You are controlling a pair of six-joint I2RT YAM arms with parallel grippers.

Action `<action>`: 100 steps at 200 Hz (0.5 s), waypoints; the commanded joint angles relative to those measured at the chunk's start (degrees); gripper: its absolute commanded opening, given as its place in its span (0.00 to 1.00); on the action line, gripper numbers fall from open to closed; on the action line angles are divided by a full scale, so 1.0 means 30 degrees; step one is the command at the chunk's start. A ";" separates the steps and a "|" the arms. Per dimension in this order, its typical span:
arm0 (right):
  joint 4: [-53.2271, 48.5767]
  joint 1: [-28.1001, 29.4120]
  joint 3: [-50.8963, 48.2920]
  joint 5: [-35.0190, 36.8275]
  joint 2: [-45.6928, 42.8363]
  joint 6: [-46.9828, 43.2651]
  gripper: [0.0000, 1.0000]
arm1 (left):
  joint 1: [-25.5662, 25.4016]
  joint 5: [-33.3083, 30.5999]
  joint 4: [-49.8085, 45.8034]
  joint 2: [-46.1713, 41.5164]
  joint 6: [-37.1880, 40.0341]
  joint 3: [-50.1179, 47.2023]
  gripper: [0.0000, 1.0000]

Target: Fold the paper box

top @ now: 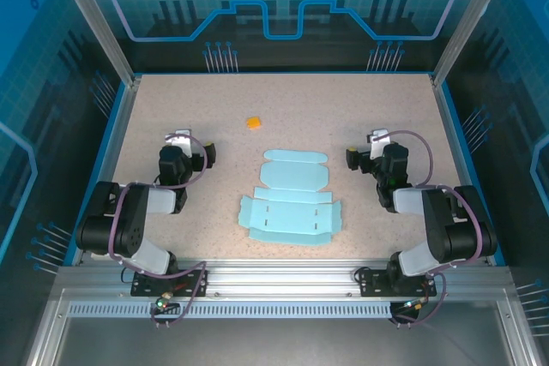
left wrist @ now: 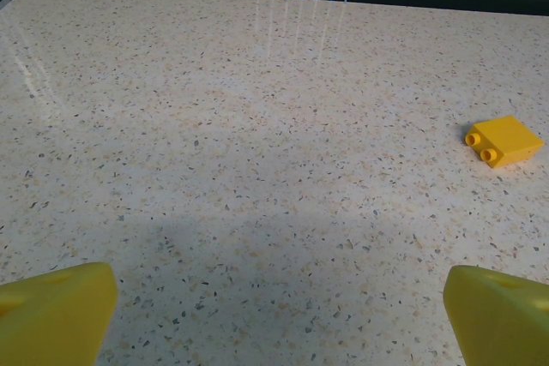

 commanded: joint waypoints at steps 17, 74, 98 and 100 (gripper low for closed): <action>0.0073 -0.0221 0.0411 -0.0113 0.0163 -0.0029 1.00 | 0.0166 0.0472 0.0671 0.0123 0.0375 -0.0078 0.99; -0.0335 -0.0146 0.0583 0.0192 -0.0056 0.0000 1.00 | 0.0167 0.0167 0.0252 -0.0204 0.0288 0.0032 0.99; -0.2445 -0.0011 0.0942 0.1203 -0.1795 0.0353 1.00 | 0.0221 -0.0707 -0.1846 -0.1939 -0.0125 0.0367 0.99; -0.2729 -0.0048 0.1013 0.1329 -0.1946 0.0459 1.00 | 0.0221 -0.0773 -0.2068 -0.2112 -0.0149 0.0420 0.99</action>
